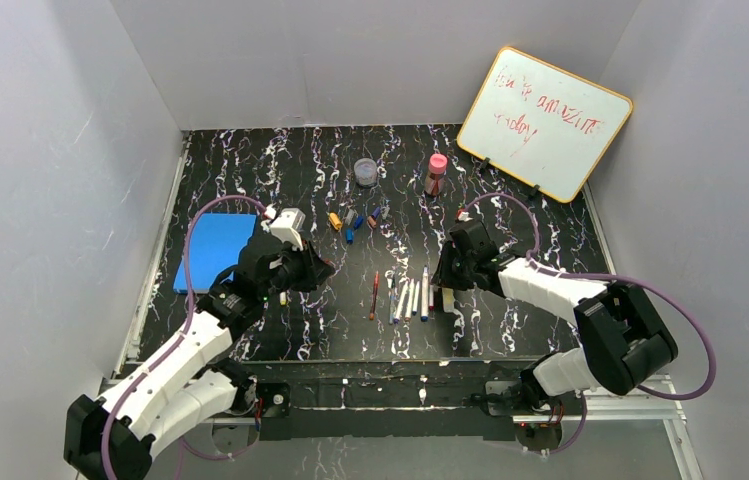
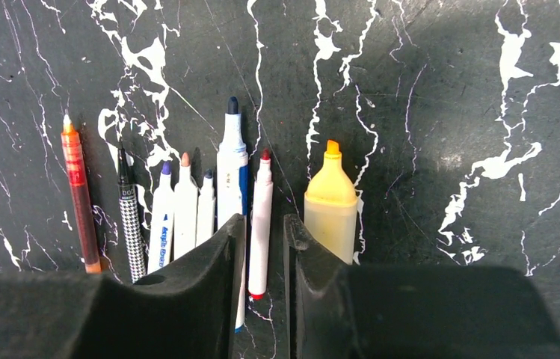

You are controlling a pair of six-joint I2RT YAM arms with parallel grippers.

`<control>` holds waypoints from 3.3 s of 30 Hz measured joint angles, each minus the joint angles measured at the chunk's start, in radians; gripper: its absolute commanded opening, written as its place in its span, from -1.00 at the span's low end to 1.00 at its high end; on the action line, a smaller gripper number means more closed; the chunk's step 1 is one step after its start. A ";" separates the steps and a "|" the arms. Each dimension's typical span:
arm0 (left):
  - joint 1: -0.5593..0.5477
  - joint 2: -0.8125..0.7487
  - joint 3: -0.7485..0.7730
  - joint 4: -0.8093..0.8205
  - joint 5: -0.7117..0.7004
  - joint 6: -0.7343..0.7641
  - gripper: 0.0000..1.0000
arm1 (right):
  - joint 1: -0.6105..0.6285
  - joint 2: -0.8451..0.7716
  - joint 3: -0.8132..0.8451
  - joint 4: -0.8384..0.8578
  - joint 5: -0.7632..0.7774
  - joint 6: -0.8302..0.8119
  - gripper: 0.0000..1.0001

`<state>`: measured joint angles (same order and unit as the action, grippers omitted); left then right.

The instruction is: Open the pen caps

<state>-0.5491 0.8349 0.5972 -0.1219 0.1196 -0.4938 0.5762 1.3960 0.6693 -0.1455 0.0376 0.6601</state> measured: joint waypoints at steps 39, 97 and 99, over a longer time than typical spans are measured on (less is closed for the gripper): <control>0.158 1.130 0.717 -0.104 -0.343 -0.032 -0.20 | 0.000 -0.490 0.029 -0.153 0.012 -0.053 -0.08; 0.367 1.045 0.637 -0.259 -0.368 -0.065 -0.63 | 0.000 -0.559 0.021 -0.154 -0.059 -0.028 -0.08; 0.371 1.037 0.626 -0.248 -0.365 -0.065 -0.77 | 0.000 -0.560 0.021 -0.154 -0.059 -0.028 -0.08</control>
<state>-0.1780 1.8717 1.2236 -0.3702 -0.2455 -0.5591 0.5762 0.8364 0.6903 -0.3000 -0.0216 0.6319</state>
